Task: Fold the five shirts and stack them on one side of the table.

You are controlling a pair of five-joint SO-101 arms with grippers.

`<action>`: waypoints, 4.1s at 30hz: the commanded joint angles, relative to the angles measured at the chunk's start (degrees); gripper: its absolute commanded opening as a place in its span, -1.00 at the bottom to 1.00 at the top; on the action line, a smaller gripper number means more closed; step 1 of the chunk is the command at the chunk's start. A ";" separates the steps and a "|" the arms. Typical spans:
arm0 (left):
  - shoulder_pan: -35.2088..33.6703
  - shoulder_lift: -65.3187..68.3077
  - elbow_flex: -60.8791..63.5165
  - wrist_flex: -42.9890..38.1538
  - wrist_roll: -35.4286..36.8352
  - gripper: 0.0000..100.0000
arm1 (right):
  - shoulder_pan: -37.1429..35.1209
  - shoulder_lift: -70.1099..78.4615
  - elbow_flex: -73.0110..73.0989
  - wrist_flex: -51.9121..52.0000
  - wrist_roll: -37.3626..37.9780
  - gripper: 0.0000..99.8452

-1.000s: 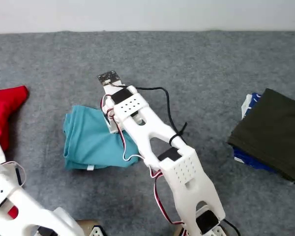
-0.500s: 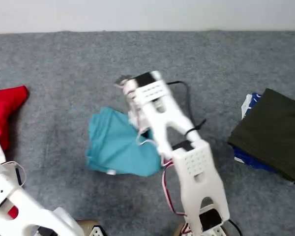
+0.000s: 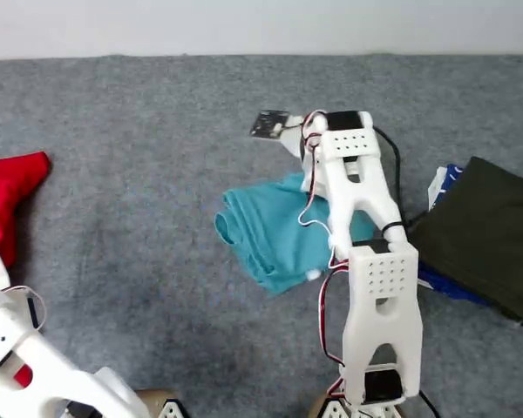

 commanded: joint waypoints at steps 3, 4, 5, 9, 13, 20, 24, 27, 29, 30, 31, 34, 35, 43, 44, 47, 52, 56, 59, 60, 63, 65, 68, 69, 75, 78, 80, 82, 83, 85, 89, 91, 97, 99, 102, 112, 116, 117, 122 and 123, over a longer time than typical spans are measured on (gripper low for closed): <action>0.53 -1.32 -2.68 0.53 0.18 -0.97 | -4.09 -4.53 -4.22 -3.30 3.78 -0.94; 0.53 -1.32 -2.68 0.53 -0.18 -0.97 | -4.09 -4.88 -4.66 -2.77 3.69 -0.89; 0.53 -1.32 -2.68 0.53 -1.05 -0.97 | -4.09 -5.49 -5.27 -2.15 2.90 -0.82; 0.26 -1.32 -2.68 0.53 -3.60 -0.97 | -4.18 -8.75 -10.11 2.33 -8.88 -0.58; 0.18 -1.32 -2.68 0.53 -4.75 -0.97 | -6.64 -11.38 -15.47 9.80 -17.67 -0.56; 0.44 -1.32 -2.68 0.53 -4.75 -0.97 | -14.81 -8.92 -16.44 15.08 -31.91 -0.63; 0.44 -1.32 -2.68 0.53 -4.75 -0.97 | -18.15 -2.07 -16.44 12.35 -35.08 -0.94; 0.44 -1.32 -2.68 0.53 -4.75 -0.97 | -19.12 2.15 -16.53 12.62 -35.34 -0.94; 0.44 -1.32 -2.68 0.53 -4.75 -0.97 | -19.21 4.00 -16.53 13.14 -35.43 -0.97; 0.44 -1.32 -2.59 0.53 -4.75 -0.97 | -19.21 4.62 -16.53 13.76 -36.13 -0.99; 0.44 -1.32 -2.59 0.53 -4.75 -0.97 | -19.21 5.05 -16.53 14.29 -37.45 -0.98; 0.44 -1.32 -2.33 0.53 -4.75 -0.97 | -20.79 5.32 -16.53 17.45 -40.26 -0.98; 0.44 -1.32 -2.24 0.53 -4.75 -0.97 | -21.85 5.32 -16.53 18.95 -40.35 -0.98; 0.44 -1.32 -2.42 0.53 -4.75 -0.97 | -24.48 3.12 -16.53 24.04 -40.62 -0.98; 0.44 -1.32 -2.42 0.53 -4.75 -0.97 | -23.96 1.98 -16.53 24.04 -40.62 -0.98; 0.44 -1.32 -2.59 0.53 -4.75 -0.97 | -22.55 -2.33 -16.09 24.22 -40.62 -0.98; 0.53 -1.32 -2.68 0.44 -4.75 -0.97 | -19.65 -11.12 -10.64 24.31 -41.41 -0.98; 0.53 -1.32 -2.68 0.18 -4.75 -0.97 | -16.66 -18.86 -3.43 24.31 -48.97 -0.98; 0.53 -1.32 -2.68 0.18 -4.75 -0.97 | -14.11 -24.92 1.41 24.31 -54.77 -0.98; 0.53 -1.32 -2.68 0.18 -4.75 -0.97 | -13.41 -26.77 2.81 24.22 -56.97 -0.98; 0.62 -1.32 -2.68 0.09 -4.75 -0.97 | -12.09 -31.78 6.15 24.13 -64.26 -0.97; 0.62 -1.32 -2.68 0.09 -4.75 -0.97 | -12.18 -34.33 7.82 24.13 -69.54 -0.97; 0.62 -1.32 -2.68 0.09 -4.75 -0.97 | -12.35 -38.11 11.08 24.13 -75.25 -0.97; 0.62 -1.32 -2.68 0.09 -4.75 -0.97 | -12.44 -39.52 11.96 24.22 -76.40 -0.97; 0.62 -1.32 -2.68 0.09 -4.75 -0.97 | -12.18 -47.69 19.78 24.13 -86.59 -0.97; 0.62 -1.32 -2.68 0.09 -4.75 -0.97 | -12.26 -49.10 24.35 24.13 -95.82 -0.78; 0.62 -1.32 -2.59 0.18 -4.75 -0.97 | -12.35 -49.01 27.25 23.69 -99.87 -0.50; 0.62 -1.32 -2.33 0.18 -4.75 -0.97 | -12.09 -48.92 30.42 20.09 -103.65 -0.23; 0.62 -1.32 -2.24 0.18 -4.75 -0.97 | -11.91 -48.92 32.44 17.19 -105.41 -0.12; 0.62 -1.32 -2.24 0.18 -4.75 -0.97 | -11.91 -48.92 37.19 9.80 -106.64 -0.04; 0.62 -1.32 -2.24 0.18 -4.75 -0.97 | -11.91 -48.92 48.09 -8.57 -108.48 -0.16; 0.62 -1.32 -2.24 0.26 -4.75 -0.97 | -11.91 -48.92 53.63 -17.80 -108.84 -0.21; 0.53 -1.32 -2.24 0.53 -4.75 -0.97 | -11.12 -48.92 67.52 -40.92 -108.75 -0.23; 0.53 -1.32 -2.24 0.53 -4.75 -0.97 | -10.86 -48.92 70.51 -44.53 -108.75 -0.23; 0.53 -1.32 -2.24 0.53 -4.75 -0.97 | -10.42 -48.40 72.44 -45.67 -108.75 -0.23; 0.53 -1.05 -2.24 0.35 -4.75 -0.97 | -10.24 -33.89 65.32 -44.26 -108.84 -0.23; 0.53 -1.32 -2.24 0.44 -4.75 -0.97 | -10.33 -28.53 58.99 -38.11 -108.92 -0.35; 0.53 -1.32 -2.24 0.53 -4.75 -0.97 | -10.33 -27.56 57.49 -36.62 -108.92 -0.44; 0.53 -1.32 -2.24 0.53 -4.75 -0.97 | -10.33 -25.01 52.40 -32.48 -108.48 -0.99; 0.53 -1.32 -2.24 0.53 -4.75 -0.97 | -10.33 -24.92 52.22 -32.13 -108.48 -0.98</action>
